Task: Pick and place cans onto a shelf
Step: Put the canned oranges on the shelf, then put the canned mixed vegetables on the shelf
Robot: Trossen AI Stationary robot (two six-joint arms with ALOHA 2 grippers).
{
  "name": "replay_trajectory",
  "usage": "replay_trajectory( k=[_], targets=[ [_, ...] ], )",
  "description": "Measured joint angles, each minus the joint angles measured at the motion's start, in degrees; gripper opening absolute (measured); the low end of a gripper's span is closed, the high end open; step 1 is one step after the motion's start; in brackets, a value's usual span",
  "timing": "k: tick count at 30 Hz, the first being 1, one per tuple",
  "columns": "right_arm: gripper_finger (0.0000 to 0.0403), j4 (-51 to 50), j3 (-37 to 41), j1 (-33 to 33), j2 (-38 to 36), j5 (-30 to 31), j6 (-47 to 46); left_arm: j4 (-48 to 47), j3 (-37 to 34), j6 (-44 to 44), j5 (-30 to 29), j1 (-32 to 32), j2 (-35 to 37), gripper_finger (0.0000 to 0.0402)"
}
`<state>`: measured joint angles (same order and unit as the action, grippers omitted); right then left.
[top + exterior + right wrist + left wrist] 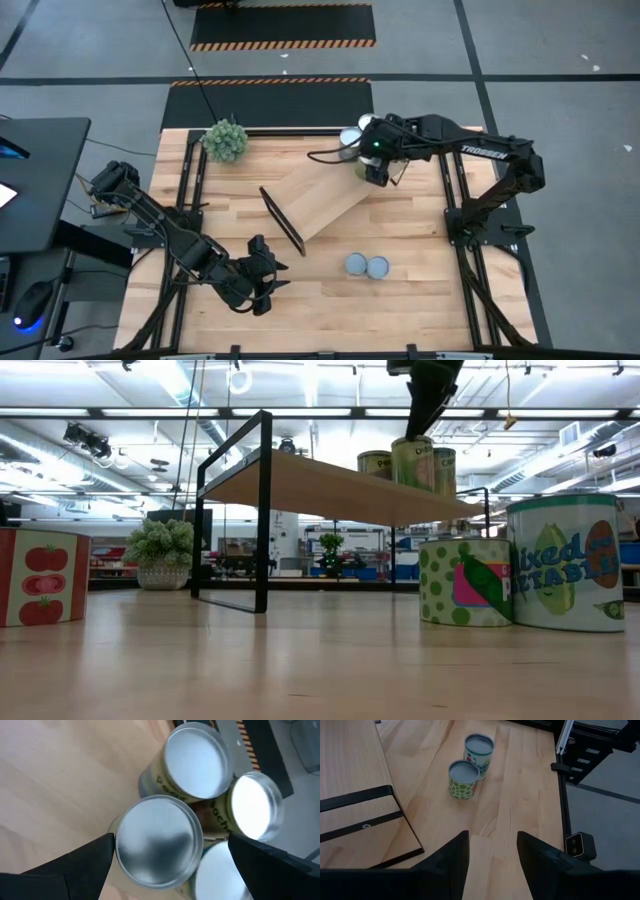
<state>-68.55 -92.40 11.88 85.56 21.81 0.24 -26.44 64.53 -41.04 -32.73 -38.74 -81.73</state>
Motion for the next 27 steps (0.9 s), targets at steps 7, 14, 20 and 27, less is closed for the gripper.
replay_trajectory(
  k=[7, 14, 20, 27],
  targets=[
    [0.0399, 2.1, -0.03, 0.04, -0.57, 0.53, 0.32, 0.01, 0.0, -0.12, 0.0, 0.0, 0.0, 0.0172],
    [0.0399, 0.94, -0.66, -1.33, -0.59, 0.54, -2.22, 0.01, 0.0, -0.33, 0.09, 0.0, 0.0, 0.0172],
    [0.0399, -3.28, -4.39, -3.31, -0.66, 0.74, -6.57, 0.03, 0.0, -0.41, 6.86, 0.0, 0.0, 0.0172],
    [0.0398, -6.13, -7.22, -8.67, -0.72, 2.9, -12.05, -2.0, 0.0, -2.25, 15.35, -0.94, 0.11, 0.0172]
  ],
)
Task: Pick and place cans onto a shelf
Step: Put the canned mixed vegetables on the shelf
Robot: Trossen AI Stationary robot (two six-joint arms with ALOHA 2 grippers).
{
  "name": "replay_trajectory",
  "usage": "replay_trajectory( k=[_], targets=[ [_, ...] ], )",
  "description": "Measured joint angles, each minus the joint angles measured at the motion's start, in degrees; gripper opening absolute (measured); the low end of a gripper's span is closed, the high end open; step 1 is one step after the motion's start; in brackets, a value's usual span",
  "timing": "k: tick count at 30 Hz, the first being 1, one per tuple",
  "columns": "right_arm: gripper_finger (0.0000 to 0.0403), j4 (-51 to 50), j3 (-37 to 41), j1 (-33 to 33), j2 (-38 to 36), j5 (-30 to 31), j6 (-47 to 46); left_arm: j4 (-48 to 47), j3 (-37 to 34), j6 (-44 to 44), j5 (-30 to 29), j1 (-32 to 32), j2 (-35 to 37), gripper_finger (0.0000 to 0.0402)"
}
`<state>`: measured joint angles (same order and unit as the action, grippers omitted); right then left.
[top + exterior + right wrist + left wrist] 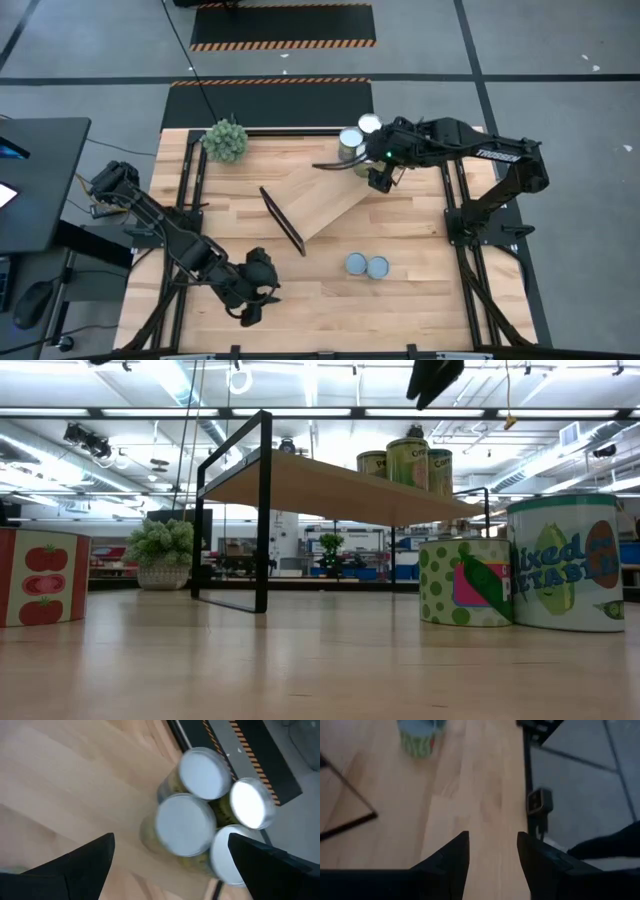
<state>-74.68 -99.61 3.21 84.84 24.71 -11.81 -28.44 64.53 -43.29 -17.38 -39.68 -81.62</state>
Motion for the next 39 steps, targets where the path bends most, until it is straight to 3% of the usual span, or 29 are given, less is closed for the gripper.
replay_trajectory(
  k=[6, 13, 19, 26, 39],
  targets=[
    [0.0398, -0.65, 0.66, -6.74, 0.23, 1.14, -7.33, -6.15, 0.0, -4.58, 0.26, -1.53, 0.0, 0.0172],
    [0.0398, 1.79, 4.38, -15.37, 0.28, 3.35, -15.97, -6.49, 0.0, -5.66, -1.39, -1.32, 0.0, 0.0172],
    [0.0398, 11.11, 13.26, -21.67, 0.28, 1.07, -18.97, -6.45, 0.0, -7.67, -8.1, -0.41, 0.02, 0.0172],
    [0.0398, 23.04, 25.21, -28.24, 0.33, -4.51, -23.26, -5.69, 0.0, -9.06, -8.29, -0.28, 0.04, 0.0172],
    [0.0398, 32.5, 37.66, -36.88, 0.39, -4.41, -27.12, -5.62, 0.0, -10.14, -8.29, -0.4, 0.04, 0.0172]
  ],
)
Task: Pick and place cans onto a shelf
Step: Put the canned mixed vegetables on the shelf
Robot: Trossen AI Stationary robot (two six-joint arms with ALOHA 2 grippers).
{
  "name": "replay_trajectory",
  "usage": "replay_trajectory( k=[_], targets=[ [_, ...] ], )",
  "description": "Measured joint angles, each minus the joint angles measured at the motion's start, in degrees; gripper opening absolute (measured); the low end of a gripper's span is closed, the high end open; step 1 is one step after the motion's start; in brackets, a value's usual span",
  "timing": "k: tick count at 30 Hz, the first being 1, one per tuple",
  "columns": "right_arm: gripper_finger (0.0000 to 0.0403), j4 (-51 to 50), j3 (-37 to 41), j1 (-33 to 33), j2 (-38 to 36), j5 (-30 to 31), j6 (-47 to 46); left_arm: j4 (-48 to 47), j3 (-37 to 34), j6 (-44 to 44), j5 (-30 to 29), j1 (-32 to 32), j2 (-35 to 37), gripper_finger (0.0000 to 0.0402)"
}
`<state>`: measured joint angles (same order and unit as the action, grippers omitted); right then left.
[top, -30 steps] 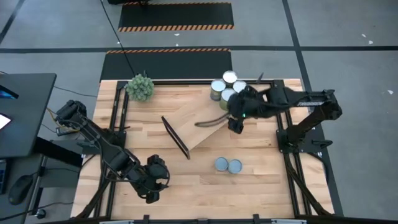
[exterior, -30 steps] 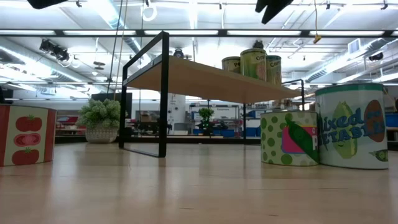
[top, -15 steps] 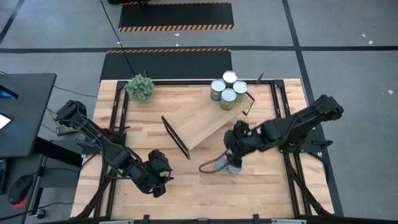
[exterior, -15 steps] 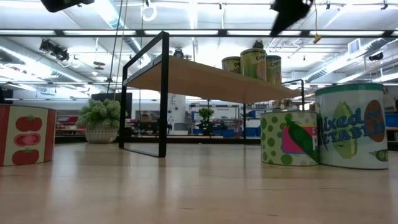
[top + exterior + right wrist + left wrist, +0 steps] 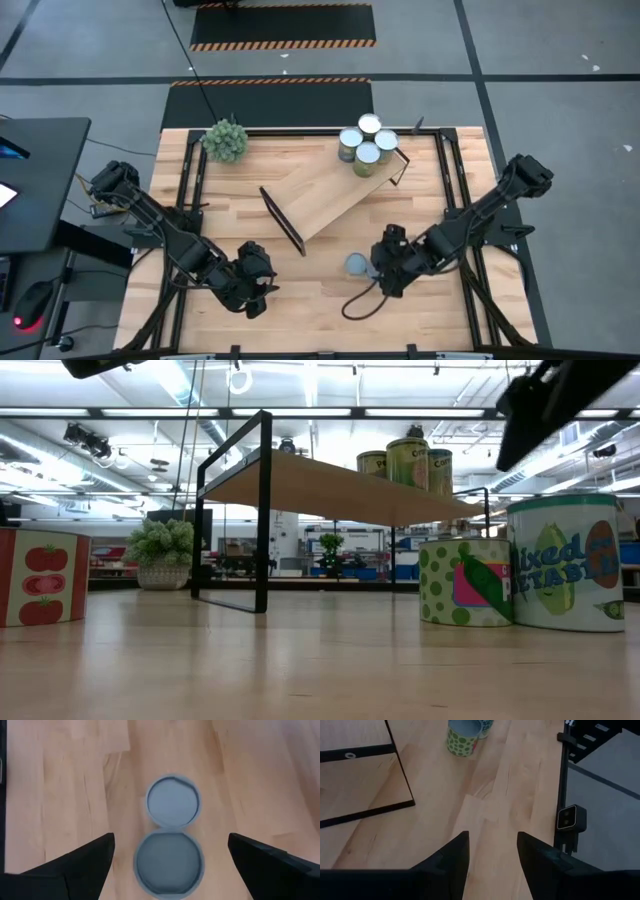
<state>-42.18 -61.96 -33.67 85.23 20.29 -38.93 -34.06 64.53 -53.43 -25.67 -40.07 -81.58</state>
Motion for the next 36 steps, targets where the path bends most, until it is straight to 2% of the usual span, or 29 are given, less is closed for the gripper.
replay_trajectory(
  k=[13, 26, 29, 36],
  targets=[
    [0.0398, 12.93, 9.94, -0.83, 0.02, 1.13, -0.01, 0.0, 0.0, -0.02, 0.0, 0.0, 0.0, 0.0172],
    [0.0395, 17.07, 15.3, -0.81, 0.02, 0.61, 1.61, -0.02, 0.0, 0.02, 0.0, 0.0, 0.0, 0.0172],
    [0.0378, 17.23, 15.97, -0.81, 0.02, 0.63, 1.94, -0.02, 0.0, 0.05, 0.0, 0.0, 0.0, 0.0172],
    [0.0302, 18.79, 16.44, -0.59, 0.02, 0.09, 2.72, -0.01, 0.0, -0.18, 0.0, 0.07, 0.0, 0.0172]
  ],
)
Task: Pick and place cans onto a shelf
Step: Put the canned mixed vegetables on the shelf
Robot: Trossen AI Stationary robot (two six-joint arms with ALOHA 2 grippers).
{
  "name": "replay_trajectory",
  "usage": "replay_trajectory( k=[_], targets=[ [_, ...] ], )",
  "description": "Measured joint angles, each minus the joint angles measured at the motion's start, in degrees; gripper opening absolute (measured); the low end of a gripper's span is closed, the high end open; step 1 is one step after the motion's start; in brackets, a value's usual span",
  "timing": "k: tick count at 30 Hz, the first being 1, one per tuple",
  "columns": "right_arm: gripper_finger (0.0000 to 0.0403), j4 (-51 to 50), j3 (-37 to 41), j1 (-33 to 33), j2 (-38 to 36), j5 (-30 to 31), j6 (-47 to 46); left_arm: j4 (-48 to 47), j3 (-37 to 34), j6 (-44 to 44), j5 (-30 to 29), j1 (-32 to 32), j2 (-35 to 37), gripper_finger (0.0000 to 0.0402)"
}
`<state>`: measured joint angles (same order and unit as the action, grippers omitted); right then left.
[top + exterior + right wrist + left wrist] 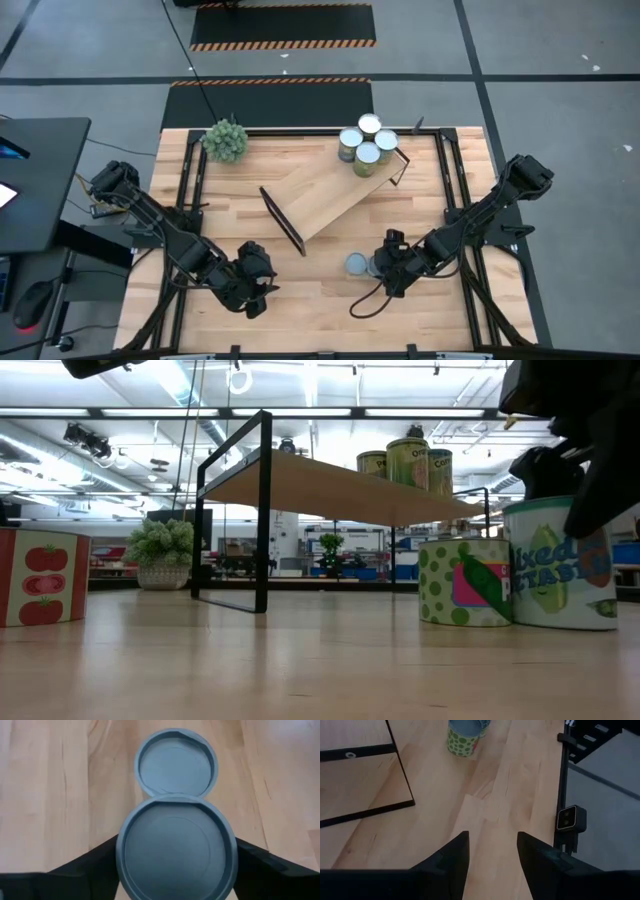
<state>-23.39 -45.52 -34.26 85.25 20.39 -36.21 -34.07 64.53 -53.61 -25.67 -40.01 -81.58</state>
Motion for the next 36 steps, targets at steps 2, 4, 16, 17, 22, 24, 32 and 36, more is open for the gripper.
replay_trajectory(
  k=[2, 4, 16, 17, 22, 24, 32, 36],
  targets=[
    [0.0292, 0.04, -0.02, 0.14, -0.05, -0.86, -0.16, 0.46, 0.0, -1.58, -0.01, 0.06, 0.01, 0.0172],
    [0.0292, 0.05, -0.02, 0.26, -0.35, -2.51, -0.59, 2.03, 0.0, -2.06, -0.01, 0.09, 0.01, 0.0172],
    [0.0293, -19.55, -7.63, 2.42, -6.92, -5.04, -4.76, 5.17, 0.0, -2.52, -2.04, 1.25, 0.8, 0.0172],
    [0.0292, -20.84, -8.84, 2.7, -7.44, -5.06, -4.75, 5.43, 0.0, -2.22, -2.61, 1.7, 1.36, 0.0172],
    [0.0294, -26.45, -14.88, 3.58, -8.18, -3.15, -3.98, 6.41, -0.02, 0.92, -4.36, 4.17, 4.7, 0.0172],
    [0.0294, -28.81, -17.8, 3.93, -7.99, -1.37, -3.22, 6.43, 0.01, 1.92, -4.83, 5.21, 6.26, 0.0172],
    [0.0294, -32.75, -24.93, 7.45, -7.5, 2.38, -1.17, 3.93, 0.0, 7.95, -5.95, 9.17, 10.53, 0.0172],
    [0.0294, -32.61, -26.52, 10.1, -7.5, 3.97, -1.01, 3.66, 0.0, 14.46, -5.22, 12.36, 11.92, 0.0172]
  ],
)
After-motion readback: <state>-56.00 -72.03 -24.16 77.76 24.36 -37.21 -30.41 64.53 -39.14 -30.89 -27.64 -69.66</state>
